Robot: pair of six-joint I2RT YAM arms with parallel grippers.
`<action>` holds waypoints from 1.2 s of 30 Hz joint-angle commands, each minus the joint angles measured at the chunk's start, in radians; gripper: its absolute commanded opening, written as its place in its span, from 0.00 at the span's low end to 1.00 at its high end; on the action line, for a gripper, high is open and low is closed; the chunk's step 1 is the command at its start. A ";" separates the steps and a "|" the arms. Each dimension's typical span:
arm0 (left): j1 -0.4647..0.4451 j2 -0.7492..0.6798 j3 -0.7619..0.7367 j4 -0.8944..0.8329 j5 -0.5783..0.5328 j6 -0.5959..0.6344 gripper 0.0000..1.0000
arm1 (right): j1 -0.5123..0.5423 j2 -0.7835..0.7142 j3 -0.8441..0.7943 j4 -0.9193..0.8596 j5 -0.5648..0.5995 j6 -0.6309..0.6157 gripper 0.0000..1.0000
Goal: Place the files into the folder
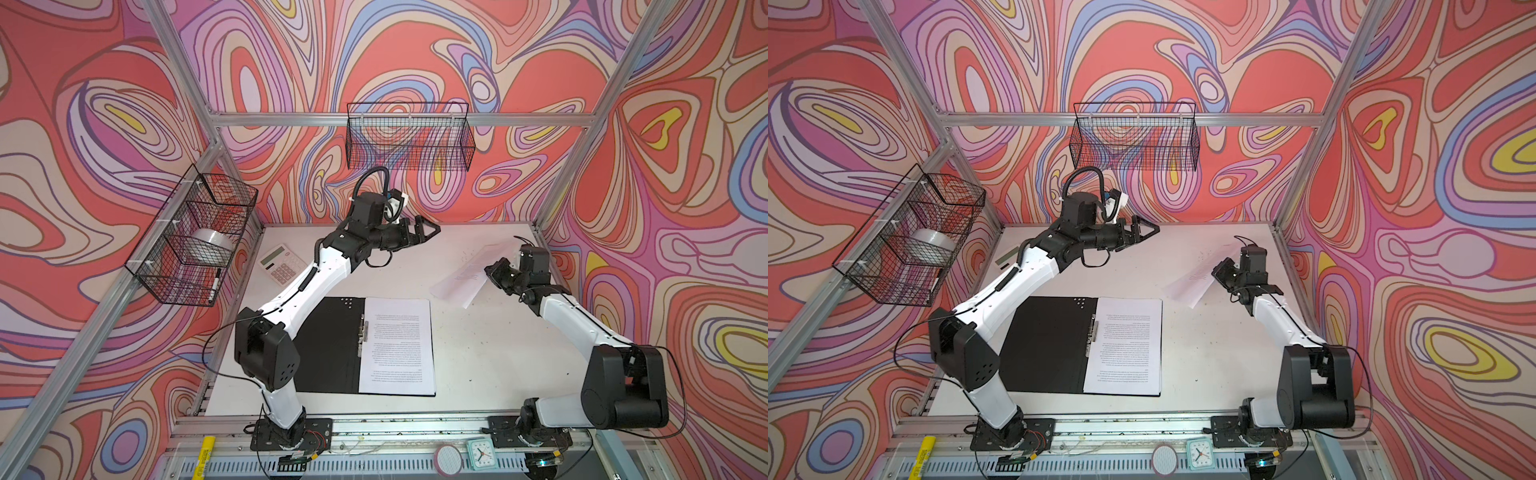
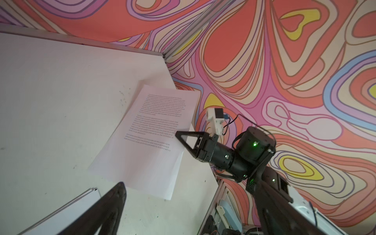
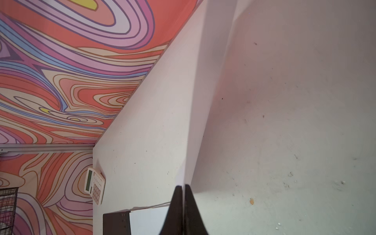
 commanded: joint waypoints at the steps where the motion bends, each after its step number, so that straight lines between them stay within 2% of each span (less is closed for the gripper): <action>1: 0.005 -0.069 -0.119 -0.125 -0.138 0.095 0.99 | -0.002 -0.039 0.080 -0.155 -0.009 -0.166 0.00; 6: 0.010 -0.244 -0.290 -0.266 -0.280 0.176 1.00 | 0.008 -0.036 0.194 -0.279 -0.010 -0.267 0.00; 9: 0.032 -0.357 -0.417 -0.289 -0.309 0.179 1.00 | 0.042 -0.019 0.260 -0.348 -0.008 -0.314 0.00; 15: 0.127 -0.510 -0.564 -0.347 -0.308 0.184 1.00 | 0.222 0.050 0.411 -0.445 -0.009 -0.319 0.00; 22: 0.206 -0.560 -0.622 -0.416 -0.291 0.221 1.00 | 0.461 0.076 0.488 -0.407 -0.105 -0.199 0.00; 25: 0.221 -0.570 -0.639 -0.420 -0.289 0.233 1.00 | 0.519 0.051 0.464 -0.326 -0.165 -0.113 0.00; 31: 0.239 -0.561 -0.659 -0.415 -0.271 0.241 1.00 | 0.540 -0.022 0.336 -0.125 -0.288 0.070 0.00; 33: 0.242 -0.559 -0.664 -0.414 -0.270 0.244 1.00 | 0.538 -0.051 0.292 -0.119 -0.270 0.082 0.00; 36: 0.245 -0.557 -0.676 -0.404 -0.265 0.244 1.00 | 0.539 -0.039 0.242 -0.200 -0.246 0.032 0.00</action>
